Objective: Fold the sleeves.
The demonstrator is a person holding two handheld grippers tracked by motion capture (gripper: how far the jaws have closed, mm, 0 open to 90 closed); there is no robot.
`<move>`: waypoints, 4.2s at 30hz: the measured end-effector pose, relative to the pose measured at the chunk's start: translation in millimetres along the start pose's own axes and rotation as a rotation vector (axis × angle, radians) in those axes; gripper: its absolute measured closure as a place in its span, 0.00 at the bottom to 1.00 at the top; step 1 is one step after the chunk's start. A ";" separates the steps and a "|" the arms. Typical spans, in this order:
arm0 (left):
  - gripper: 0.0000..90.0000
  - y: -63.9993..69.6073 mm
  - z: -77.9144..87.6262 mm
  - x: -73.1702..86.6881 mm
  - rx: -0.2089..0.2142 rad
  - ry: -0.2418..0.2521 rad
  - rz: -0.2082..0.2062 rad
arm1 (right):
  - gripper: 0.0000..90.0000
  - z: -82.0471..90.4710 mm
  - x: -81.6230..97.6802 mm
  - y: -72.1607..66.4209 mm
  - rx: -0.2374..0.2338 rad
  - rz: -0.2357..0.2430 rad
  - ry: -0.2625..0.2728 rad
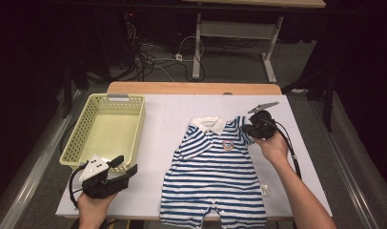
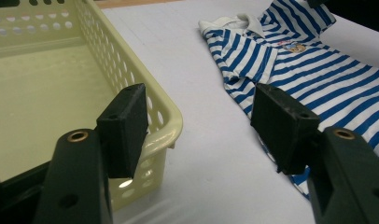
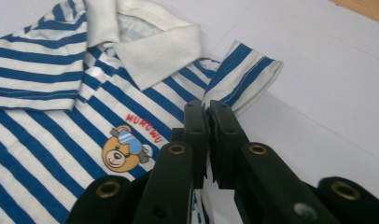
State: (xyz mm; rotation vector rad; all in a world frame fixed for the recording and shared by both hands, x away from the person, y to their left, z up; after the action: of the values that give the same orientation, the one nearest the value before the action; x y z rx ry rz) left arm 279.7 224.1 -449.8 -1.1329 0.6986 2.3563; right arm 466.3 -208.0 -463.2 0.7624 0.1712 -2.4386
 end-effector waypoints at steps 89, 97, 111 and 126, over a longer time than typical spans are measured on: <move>0.39 0.1 -0.1 0.2 0.003 -0.002 -0.001 | 0.92 -52.0 -1.2 -62.7 -0.136 0.048 -0.067; 0.39 0.5 -0.8 0.2 0.003 -0.004 -0.001 | 0.90 -33.5 -0.1 -48.2 -0.125 0.025 -0.023; 0.39 -3.4 2.4 0.0 -0.009 0.010 0.016 | 0.69 -10.1 16.1 -24.6 -0.095 -0.036 0.046; 0.39 -5.7 4.9 0.5 -0.019 0.017 0.028 | 0.58 26.0 40.3 -10.1 -0.073 -0.077 0.134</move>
State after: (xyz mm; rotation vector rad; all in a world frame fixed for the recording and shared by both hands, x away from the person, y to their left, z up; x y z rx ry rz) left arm 279.9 231.6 -449.0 -1.1597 0.7040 2.3843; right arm 420.9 -226.6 -464.6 0.9021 0.3453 -2.4386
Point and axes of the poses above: each handheld gripper's, and its own axes: z roughly backward along the jaws, x roughly out of its underside, y roughly to its right, the point moved 4 cm from there along -z, roughly forward along the jaws, and after that the axes turned 6 degrees about x, right-handed, at the moved point
